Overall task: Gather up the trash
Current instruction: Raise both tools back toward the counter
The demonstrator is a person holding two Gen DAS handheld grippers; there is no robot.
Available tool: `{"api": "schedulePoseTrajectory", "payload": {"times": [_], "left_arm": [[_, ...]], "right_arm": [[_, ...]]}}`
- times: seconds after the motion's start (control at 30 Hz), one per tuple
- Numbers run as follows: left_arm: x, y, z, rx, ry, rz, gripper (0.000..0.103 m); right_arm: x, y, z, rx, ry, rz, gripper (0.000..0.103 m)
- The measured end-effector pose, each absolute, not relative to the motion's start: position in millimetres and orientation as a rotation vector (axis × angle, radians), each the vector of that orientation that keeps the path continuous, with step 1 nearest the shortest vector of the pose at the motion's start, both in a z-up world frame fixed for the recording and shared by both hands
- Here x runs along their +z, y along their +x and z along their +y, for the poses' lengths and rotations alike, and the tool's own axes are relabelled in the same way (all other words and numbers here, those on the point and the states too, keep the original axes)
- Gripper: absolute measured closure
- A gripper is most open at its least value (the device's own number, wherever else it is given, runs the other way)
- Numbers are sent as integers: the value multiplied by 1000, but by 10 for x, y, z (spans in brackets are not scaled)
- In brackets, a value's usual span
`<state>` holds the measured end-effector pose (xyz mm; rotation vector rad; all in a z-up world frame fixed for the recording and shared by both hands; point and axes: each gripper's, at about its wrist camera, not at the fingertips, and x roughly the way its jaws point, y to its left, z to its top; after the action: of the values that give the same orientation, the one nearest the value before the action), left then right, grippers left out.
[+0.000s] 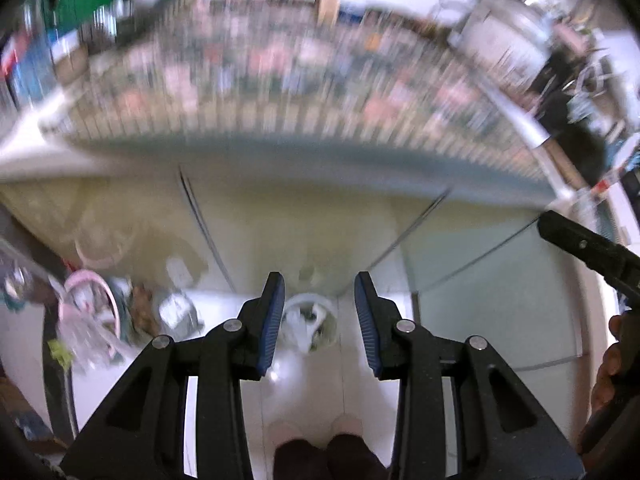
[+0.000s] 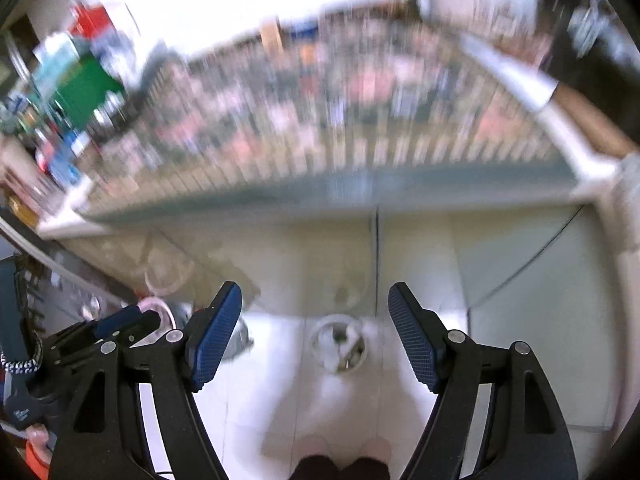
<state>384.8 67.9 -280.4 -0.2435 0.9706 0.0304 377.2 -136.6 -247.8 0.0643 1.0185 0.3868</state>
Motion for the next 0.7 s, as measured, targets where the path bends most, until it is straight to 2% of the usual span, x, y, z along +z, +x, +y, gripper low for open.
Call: {"api": "schedulePoseTrajectory", "payload": {"times": [0.17, 0.27, 0.4, 0.53, 0.57, 0.7], "left_arm": [[-1708, 3669, 650, 5, -194, 793, 68], [-1147, 3507, 657, -8, -171, 680, 60], [-522, 3234, 682, -30, -135, 537, 54], [-174, 3018, 677, -35, -129, 432, 41], [-123, 2985, 675, -37, -131, 416, 34], [35, 2940, 682, -25, -111, 366, 19]], "right_arm": [[-1388, 3501, -1528, 351, 64, 813, 30], [-909, 3336, -1550, 315, 57, 705, 30], [-431, 3078, -1535, 281, 38, 579, 30], [-145, 2873, -1493, 266, 15, 461, 30], [-91, 2863, -1473, 263, 11, 444, 28], [70, 2791, -1469, 247, 22, 380, 20]]}}
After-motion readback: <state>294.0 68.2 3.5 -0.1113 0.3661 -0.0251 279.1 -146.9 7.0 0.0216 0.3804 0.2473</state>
